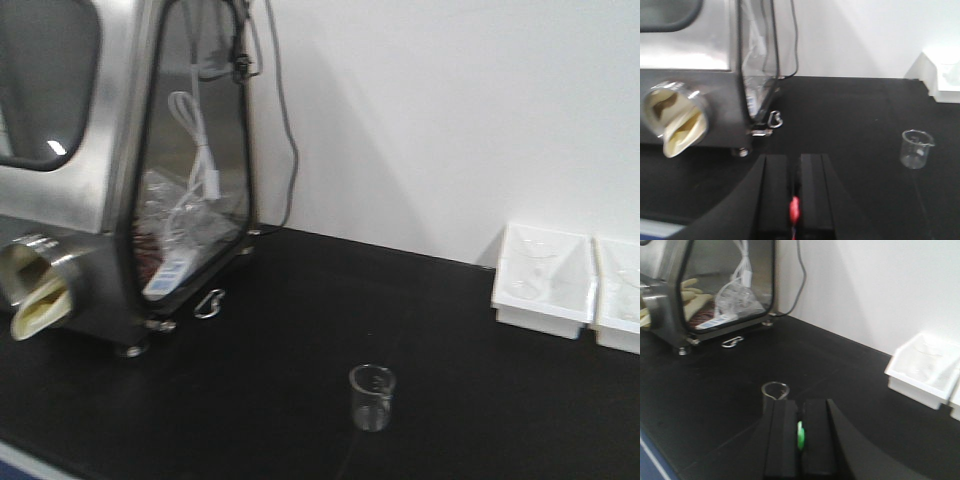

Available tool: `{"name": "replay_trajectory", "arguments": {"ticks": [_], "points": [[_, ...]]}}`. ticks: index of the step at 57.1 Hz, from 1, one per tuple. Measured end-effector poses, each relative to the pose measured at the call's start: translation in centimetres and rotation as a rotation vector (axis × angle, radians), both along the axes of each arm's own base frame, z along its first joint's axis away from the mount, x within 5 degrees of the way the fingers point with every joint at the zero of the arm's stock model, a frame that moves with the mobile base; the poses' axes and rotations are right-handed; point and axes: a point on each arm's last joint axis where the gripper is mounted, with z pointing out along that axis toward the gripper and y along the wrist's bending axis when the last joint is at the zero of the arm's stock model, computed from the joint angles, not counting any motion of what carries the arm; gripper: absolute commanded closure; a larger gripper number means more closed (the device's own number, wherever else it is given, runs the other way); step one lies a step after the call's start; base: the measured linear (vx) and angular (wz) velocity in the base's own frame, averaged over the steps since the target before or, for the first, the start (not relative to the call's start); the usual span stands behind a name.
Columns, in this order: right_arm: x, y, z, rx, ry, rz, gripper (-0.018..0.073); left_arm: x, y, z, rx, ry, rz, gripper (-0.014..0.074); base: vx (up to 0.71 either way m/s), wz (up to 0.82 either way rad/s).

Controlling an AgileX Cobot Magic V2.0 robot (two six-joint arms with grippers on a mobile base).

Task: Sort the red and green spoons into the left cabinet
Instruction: 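Drive the base across the room toward the white cabinet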

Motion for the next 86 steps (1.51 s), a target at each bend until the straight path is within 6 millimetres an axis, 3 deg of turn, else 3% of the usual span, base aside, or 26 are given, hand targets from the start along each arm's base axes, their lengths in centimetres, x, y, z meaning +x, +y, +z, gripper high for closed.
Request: {"name": "replay_trajectory", "arguments": {"ticks": [52,86], "points": [[0.0,0.0,0.0,0.0,0.0,0.0,0.0563,0.0,0.0,0.0,0.0,0.0,0.0,0.0597,-0.1,0.62],[0.0,0.0,0.0,0.0,0.0,0.0,0.0563,0.0,0.0,0.0,0.0,0.0,0.0,0.0597,0.12,0.59]]}}
